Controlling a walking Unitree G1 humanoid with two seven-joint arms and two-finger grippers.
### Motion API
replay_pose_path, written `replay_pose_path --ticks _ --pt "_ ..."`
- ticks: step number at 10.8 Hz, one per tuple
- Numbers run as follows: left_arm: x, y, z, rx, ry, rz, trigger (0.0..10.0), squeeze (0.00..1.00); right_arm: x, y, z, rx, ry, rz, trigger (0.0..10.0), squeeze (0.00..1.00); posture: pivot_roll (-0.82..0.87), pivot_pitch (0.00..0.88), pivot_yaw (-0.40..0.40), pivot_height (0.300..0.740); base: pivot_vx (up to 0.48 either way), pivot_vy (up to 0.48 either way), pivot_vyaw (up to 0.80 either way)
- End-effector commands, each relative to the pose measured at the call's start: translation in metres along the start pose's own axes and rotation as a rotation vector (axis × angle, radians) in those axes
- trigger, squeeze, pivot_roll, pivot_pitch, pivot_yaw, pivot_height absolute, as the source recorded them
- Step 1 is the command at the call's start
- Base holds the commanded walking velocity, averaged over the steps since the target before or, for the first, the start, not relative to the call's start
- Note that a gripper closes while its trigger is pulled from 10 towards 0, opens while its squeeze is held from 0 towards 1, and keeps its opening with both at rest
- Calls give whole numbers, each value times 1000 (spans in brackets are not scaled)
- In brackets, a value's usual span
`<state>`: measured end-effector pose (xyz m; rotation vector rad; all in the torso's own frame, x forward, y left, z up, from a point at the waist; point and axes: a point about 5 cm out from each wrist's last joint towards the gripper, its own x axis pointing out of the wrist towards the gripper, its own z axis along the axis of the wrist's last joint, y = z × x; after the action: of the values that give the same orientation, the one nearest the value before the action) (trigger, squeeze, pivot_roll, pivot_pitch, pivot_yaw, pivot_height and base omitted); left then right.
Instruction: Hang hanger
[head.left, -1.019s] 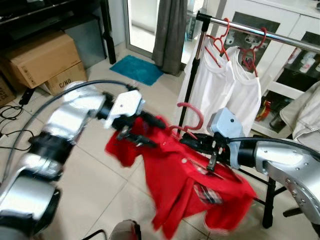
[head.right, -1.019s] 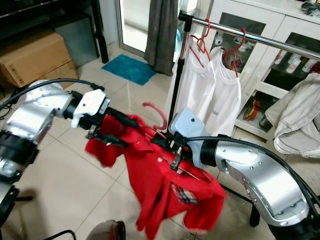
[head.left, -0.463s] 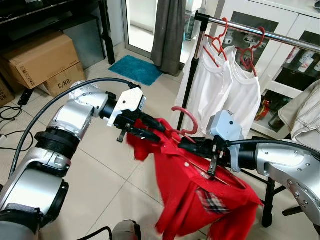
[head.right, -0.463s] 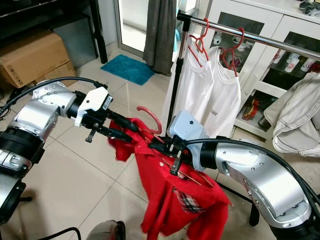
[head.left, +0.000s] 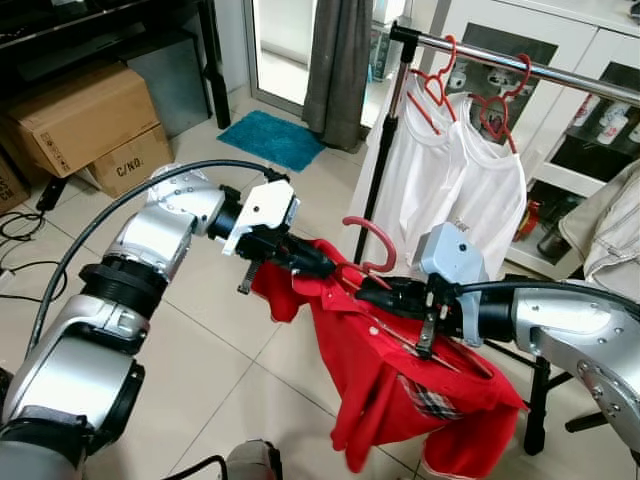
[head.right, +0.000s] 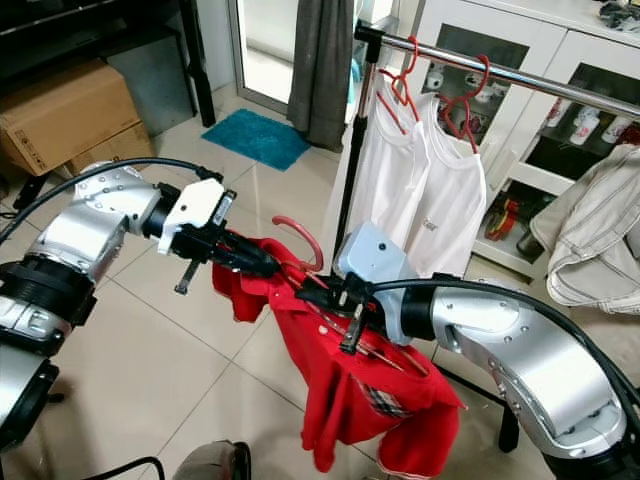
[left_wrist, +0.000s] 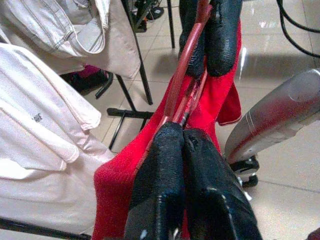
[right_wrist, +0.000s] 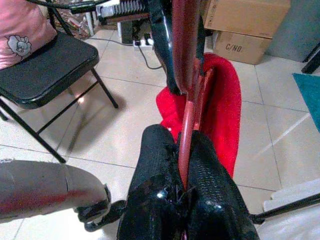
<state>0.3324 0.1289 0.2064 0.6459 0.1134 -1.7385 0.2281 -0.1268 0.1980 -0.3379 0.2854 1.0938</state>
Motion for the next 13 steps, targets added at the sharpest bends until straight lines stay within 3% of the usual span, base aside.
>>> replay_pose_path --ticks 1,2,5,7,8,9,13 --pt "-6 3 11 38 -15 18 10000 576 0 9 6 -38 -19 59 10000 0 28 53 -8 740 0 0 0" --pt "-13 -2 16 35 -23 1 10000 1000 0 8 4 -34 -10 58 10000 0 30 54 -12 740 0 0 0" --pt "-24 3 32 31 -112 42 10000 1000 1 7 4 -35 -6 68 10000 0 31 57 -19 740 0 0 0" --pt "-17 7 23 16 -90 63 10000 1000 1 7 6 -40 -10 68 10000 0 31 57 -19 740 0 0 0" --pt "-11 5 19 -34 -96 51 10000 965 1 6 7 -42 -11 68 10000 0 24 55 -15 740 0 0 0" --pt "1 1 13 -117 -129 19 10000 0 1 6 7 -44 -12 59 10000 0 24 55 -15 740 0 0 0" --pt "18 -7 10 -187 -211 -21 10000 0 1 6 6 -41 -8 54 10000 0 17 59 -13 740 0 0 0"
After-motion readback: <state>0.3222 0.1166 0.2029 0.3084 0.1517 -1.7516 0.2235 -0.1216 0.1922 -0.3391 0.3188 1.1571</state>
